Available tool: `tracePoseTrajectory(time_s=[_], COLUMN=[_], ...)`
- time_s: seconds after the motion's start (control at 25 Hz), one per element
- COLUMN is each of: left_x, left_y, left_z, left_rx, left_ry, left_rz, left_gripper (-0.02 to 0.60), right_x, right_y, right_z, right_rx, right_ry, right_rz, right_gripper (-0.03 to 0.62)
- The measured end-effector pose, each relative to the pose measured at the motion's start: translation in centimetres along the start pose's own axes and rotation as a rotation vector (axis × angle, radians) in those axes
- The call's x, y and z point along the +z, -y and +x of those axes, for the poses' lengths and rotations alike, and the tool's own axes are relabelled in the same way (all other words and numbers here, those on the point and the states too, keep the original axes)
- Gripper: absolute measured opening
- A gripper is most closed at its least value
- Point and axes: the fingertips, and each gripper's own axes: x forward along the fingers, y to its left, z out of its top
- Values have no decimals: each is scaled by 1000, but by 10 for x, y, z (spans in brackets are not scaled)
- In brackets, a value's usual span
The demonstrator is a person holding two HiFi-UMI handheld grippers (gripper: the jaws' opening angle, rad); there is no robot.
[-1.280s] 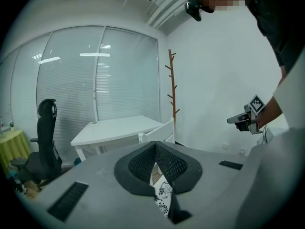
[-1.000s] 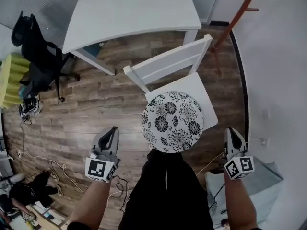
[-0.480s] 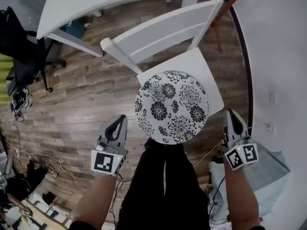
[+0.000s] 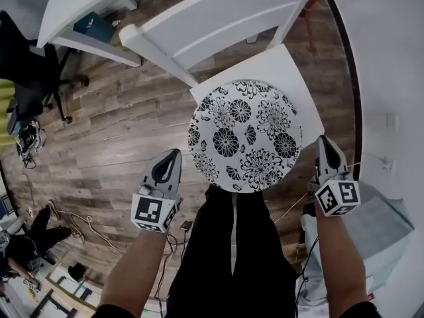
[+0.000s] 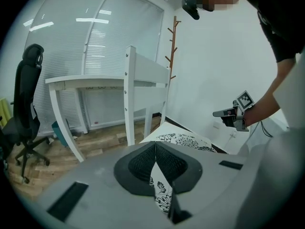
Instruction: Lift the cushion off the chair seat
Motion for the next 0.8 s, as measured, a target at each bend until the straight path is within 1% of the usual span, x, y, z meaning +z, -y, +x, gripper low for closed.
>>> tracePoseTrajectory(time_s=[0.24, 0.4, 0.52, 0.6, 0.72, 0.76, 0.8], left_x=[-45, -69, -89, -103, -124, -130, -134], left_y=[0, -4, -6, -4, 6, 7, 6], left_z=[20, 29, 36, 40, 45, 47, 48], left_rx=[-12, -13, -16, -24, -57, -61, -59], left_ry=[-35, -48, -70, -87, -117, -124, -131], left_rz=[-26, -14, -16, -25, -2, -3, -15], left_gripper=[5, 5, 6, 6, 8, 21, 65], right_x=[-49, -72, -87, -97, -110, -113, -117], right_y=[6, 8, 12, 19, 26, 27, 27], right_z=[18, 30, 36, 38, 43, 46, 50], right_rx=[-35, -20, -14, -28, -35, -28, -17], right_ry=[-38, -57, -89, -118, -145, -153, -163], right_rz=[35, 46, 25, -11, -36, -31, -21], right_gripper=[9, 9, 9, 11, 16, 38, 89])
